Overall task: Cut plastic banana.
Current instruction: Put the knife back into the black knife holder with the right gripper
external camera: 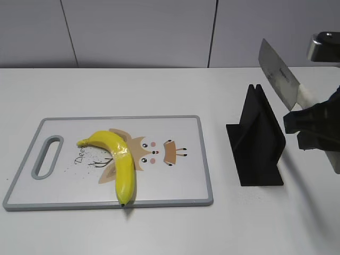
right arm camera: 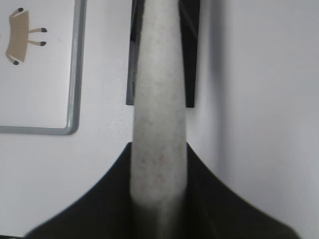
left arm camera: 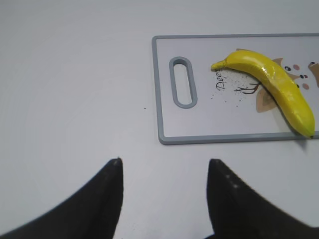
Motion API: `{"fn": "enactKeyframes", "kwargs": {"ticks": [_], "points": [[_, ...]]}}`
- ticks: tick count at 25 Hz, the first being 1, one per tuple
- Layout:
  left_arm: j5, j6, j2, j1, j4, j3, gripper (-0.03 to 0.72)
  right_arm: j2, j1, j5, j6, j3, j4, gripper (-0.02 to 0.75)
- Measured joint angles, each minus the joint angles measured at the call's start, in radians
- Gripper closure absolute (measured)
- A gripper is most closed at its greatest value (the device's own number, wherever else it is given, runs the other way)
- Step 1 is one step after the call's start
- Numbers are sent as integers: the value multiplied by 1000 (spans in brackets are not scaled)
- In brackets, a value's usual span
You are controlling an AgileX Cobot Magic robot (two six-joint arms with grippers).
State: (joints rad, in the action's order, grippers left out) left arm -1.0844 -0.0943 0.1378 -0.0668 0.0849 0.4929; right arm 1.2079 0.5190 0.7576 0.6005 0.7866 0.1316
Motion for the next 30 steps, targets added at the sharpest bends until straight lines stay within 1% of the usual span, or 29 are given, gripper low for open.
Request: {"fn": "enactKeyframes", "kwargs": {"ticks": [2,4,10,14,30], "points": [[0,0,0,0,0,0,165,2,0,-6,26,-8,38,543],[0,0,0,0,0,0,168,2,0,-20,37,-11,48,543],[1,0,-72,0,-1,0,173,5,0,-76,45,-11,40,543],[2,0,-140,0,-2,0,173,22,0,-81,48,-11,36,543],[2,1,-143,0,-3,0,181,182,0,-122,48,-15,30,543]]}}
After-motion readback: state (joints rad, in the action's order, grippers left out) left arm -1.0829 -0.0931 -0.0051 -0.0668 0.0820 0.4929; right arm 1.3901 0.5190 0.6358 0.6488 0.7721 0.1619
